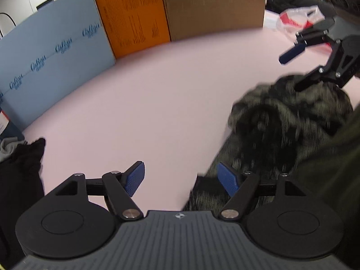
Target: Fold clothes
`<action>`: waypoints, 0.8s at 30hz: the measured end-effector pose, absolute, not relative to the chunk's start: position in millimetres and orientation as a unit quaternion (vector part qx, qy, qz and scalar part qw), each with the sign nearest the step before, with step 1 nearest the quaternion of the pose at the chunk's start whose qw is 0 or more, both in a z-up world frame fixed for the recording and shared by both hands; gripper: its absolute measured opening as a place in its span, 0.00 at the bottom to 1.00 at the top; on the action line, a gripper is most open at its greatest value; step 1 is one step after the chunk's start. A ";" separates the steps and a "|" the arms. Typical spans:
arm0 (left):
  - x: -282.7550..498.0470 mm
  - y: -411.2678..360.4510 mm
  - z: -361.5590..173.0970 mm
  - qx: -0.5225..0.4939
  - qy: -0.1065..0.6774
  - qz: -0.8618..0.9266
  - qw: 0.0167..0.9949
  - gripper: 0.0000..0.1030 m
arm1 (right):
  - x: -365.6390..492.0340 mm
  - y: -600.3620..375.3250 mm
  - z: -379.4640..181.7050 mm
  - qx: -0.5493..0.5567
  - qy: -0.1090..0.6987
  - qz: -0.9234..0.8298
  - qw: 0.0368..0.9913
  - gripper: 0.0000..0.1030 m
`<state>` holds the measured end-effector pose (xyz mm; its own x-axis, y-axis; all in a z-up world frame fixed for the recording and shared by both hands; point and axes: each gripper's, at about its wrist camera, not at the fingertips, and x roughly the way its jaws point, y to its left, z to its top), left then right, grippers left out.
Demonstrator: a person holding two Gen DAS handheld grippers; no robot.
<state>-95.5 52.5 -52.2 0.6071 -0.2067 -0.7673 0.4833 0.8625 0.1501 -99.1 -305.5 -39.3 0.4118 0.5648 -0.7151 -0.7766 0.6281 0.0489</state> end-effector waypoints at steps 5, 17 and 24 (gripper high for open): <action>-110.2 46.1 -65.5 0.189 0.430 -0.193 0.861 0.66 | -82.3 -278.5 -62.7 -0.151 0.374 0.417 0.814 0.72; -121.1 38.6 -33.7 0.223 0.376 -0.100 0.894 0.01 | -64.3 -298.5 -34.2 -0.108 0.354 0.392 0.842 0.04; -12.6 33.7 36.4 0.261 0.245 -0.030 0.933 0.02 | 20.9 -337.3 26.4 -0.092 0.270 0.284 0.915 0.04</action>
